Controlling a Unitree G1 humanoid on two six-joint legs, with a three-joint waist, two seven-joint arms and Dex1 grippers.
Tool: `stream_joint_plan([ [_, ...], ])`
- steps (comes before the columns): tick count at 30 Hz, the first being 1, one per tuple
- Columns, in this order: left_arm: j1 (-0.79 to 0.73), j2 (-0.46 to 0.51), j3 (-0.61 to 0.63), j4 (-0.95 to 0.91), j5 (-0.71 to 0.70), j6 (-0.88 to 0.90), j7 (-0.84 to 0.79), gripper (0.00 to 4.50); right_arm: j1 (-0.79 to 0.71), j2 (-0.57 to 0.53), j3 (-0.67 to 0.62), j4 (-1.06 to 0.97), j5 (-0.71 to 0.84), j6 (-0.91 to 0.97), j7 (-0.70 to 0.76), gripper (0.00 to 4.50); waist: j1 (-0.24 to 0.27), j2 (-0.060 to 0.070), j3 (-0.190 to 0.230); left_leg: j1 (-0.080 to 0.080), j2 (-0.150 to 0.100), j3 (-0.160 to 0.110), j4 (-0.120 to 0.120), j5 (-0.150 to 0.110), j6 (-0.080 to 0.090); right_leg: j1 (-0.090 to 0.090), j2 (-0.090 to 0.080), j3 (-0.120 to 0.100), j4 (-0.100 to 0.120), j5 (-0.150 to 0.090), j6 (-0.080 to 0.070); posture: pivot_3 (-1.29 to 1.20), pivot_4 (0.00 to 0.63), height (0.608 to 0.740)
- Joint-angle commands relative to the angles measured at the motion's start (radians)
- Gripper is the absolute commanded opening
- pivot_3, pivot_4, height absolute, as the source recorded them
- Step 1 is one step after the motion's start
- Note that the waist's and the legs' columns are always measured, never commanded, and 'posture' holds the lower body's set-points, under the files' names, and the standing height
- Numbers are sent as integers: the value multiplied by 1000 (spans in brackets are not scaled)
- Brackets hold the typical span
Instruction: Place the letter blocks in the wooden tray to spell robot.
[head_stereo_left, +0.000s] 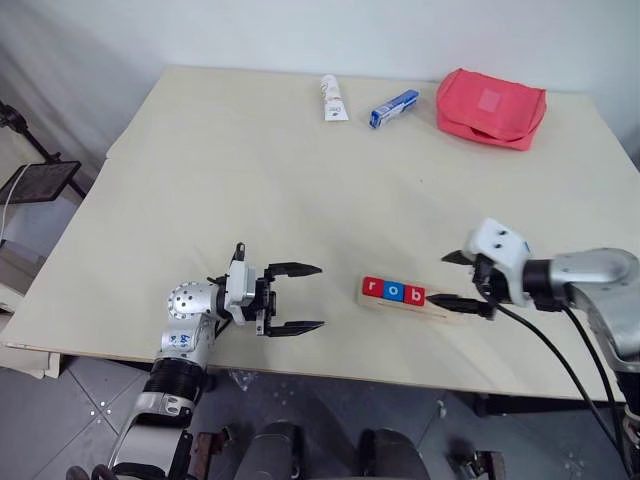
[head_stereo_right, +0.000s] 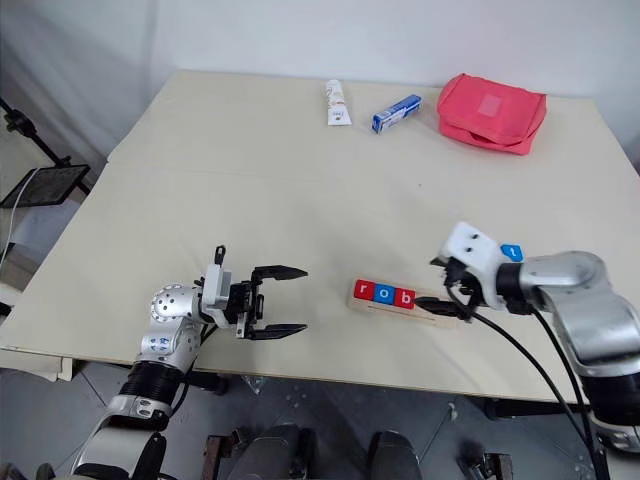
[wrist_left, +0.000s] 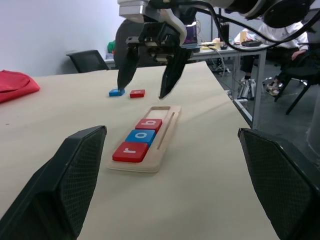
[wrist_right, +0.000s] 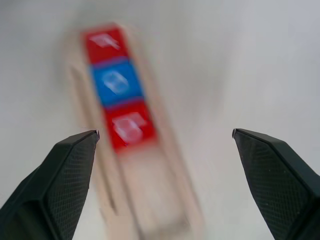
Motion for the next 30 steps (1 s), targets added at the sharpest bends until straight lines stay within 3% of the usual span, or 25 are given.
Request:
stream_joint_plan([
  [1, 0, 6, 1, -8, -6, -9, -12, 4500, 83, 7, -176, -36, 25, -16, -72, 4481, 0, 0, 0, 0, 0, 0, 0, 0, 0, 0, 0, 0, 0, 0, 0, 0, 150, 740],
  [6, -11, 8, 2, 9, -5, -7, -22, 4500, 269, 114, -442, -34, 83, -71, -147, 4481, 1, 0, 0, 1, 0, 0, 0, 0, 0, 0, 0, 0, 0, 0, 0, 0, 150, 740],
  [9, -22, 7, 1, 21, -5, -6, -33, 4500, 375, 147, -509, 7, 76, -162, -147, 4481, 1, 0, 0, 1, 0, 1, -1, 0, 0, 1, 0, 1, 0, 0, 0, 0, 150, 740],
  [18, -51, 8, 6, 55, -4, -12, -51, 4500, 462, 174, -565, 52, 143, -288, -135, 4481, -3, 0, 0, 3, 1, 3, -1, 0, 0, 1, 1, 2, -1, 0, 0, 0, 150, 740],
  [30, -59, 17, 16, 64, -3, -13, -62, 4500, 490, 170, -567, 51, 199, -298, -168, 4481, -1, 0, 0, 3, 1, 3, -1, 0, 0, 2, 0, 2, -1, 0, 0, 0, 150, 740],
])
